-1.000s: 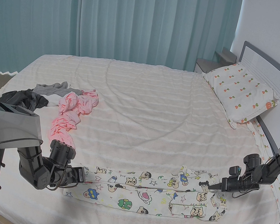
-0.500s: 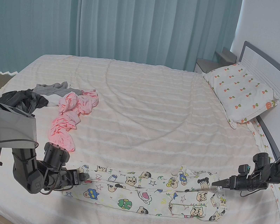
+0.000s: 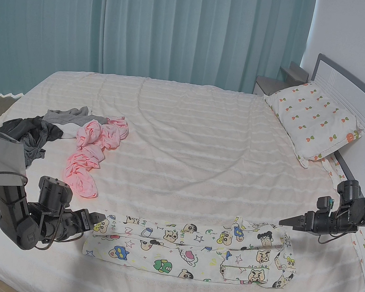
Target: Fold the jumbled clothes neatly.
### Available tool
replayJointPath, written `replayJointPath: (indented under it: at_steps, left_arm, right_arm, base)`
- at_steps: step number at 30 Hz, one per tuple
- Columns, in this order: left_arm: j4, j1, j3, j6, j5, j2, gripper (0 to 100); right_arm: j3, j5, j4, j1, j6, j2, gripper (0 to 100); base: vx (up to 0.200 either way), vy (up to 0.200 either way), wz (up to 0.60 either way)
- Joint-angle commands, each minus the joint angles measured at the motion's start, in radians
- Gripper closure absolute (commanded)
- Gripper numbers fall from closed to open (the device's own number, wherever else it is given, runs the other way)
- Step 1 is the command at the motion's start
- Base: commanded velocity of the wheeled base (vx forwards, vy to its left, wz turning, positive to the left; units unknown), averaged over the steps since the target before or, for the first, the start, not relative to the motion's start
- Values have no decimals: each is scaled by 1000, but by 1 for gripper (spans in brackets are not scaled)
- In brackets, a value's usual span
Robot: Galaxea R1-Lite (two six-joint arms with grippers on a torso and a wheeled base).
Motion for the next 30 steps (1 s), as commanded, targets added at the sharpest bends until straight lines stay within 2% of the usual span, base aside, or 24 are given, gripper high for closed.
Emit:
replayJointPath:
  at_steps: [1, 2, 3, 6, 12, 13, 14, 30]
  left_arm:
    - [-7, 50, 9, -65, -25, -71, 0]
    - [-7, 52, 9, -66, -25, -73, 0]
    - [-8, 61, 9, -82, -25, -76, 0]
    - [-10, 67, 9, -97, -23, -76, 0]
    - [-11, 67, 10, -102, -19, -71, 0]
    - [-11, 66, 10, -100, -16, -71, 0]
    - [-11, 66, 10, -100, -16, -71, 0]
    - [-11, 63, 33, -94, -10, -71, 0]
  right_arm:
    - [-81, -17, -3, 137, 125, 58, 0]
    - [-85, -23, -3, 143, 132, 66, 0]
    - [-113, -74, -10, 171, 154, 115, 0]
    - [-134, -133, -36, 198, 163, 187, 0]
    - [-145, -176, -60, 215, 161, 262, 0]
    - [-145, -216, -63, 210, 160, 282, 0]
    - [-140, -229, -63, 206, 160, 283, 0]
    - [-71, -256, -57, 152, 163, 216, 0]
  base:
    - [0, 0, 0]
    - [0, 0, 0]
    - [0, 0, 0]
    - [0, 0, 0]
    - [0, 0, 0]
    - [0, 0, 0]
    - [0, 0, 0]
    - [0, 0, 0]
